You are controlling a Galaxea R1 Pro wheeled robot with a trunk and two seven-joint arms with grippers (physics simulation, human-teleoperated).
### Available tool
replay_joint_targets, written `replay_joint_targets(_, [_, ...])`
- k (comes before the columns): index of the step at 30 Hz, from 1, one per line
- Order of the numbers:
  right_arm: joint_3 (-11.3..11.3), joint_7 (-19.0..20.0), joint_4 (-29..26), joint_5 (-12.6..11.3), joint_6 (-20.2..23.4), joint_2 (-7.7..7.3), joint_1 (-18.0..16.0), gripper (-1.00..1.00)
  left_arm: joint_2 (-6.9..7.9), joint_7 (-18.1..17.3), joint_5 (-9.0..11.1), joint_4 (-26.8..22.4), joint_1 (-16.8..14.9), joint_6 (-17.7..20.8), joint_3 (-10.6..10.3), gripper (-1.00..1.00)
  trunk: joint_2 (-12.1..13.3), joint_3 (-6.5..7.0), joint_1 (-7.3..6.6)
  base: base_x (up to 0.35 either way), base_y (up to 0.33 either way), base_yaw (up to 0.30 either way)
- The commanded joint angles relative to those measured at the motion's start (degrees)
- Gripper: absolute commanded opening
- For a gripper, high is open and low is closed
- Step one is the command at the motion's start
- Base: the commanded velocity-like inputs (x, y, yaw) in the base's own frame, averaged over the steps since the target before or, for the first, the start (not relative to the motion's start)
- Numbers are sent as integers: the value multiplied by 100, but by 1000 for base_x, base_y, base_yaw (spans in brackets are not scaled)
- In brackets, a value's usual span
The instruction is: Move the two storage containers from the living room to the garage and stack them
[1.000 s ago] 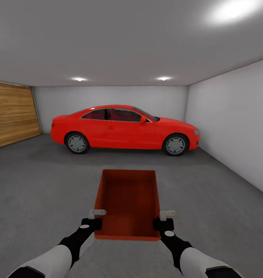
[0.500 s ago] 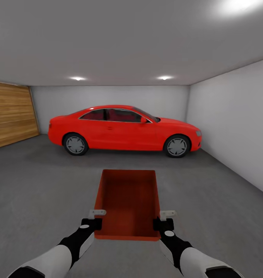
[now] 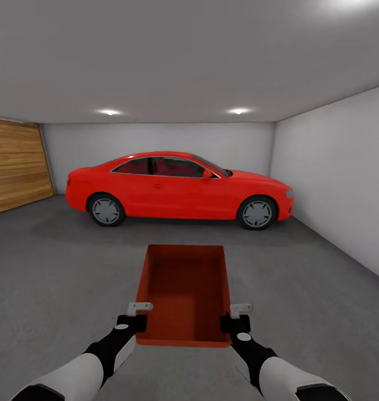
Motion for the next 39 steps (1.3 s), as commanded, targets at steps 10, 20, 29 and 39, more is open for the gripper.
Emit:
replay_joint_targets(10, [-34,-68,14,-9,-6,-155,0,-100,40,317,-60,-23,-12,14,472,-100,-8,-10,5,317,0,0])
replay_joint_targets(20, [-34,-68,14,-9,-15,-157,0,-100,37,317,-60,-23,-12,13,472,-100,-8,-10,5,317,0,0])
replay_joint_targets(29, [-36,-318,13,-9,-32,-152,-1,-100,33,317,-60,-23,-10,15,468,-100,-8,-10,5,317,0,-91])
replay_joint_targets(39, [-43,-358,13,-1,-35,-151,0,-100,42,317,-60,-23,-9,17,467,-100,-8,-10,5,317,9,-280])
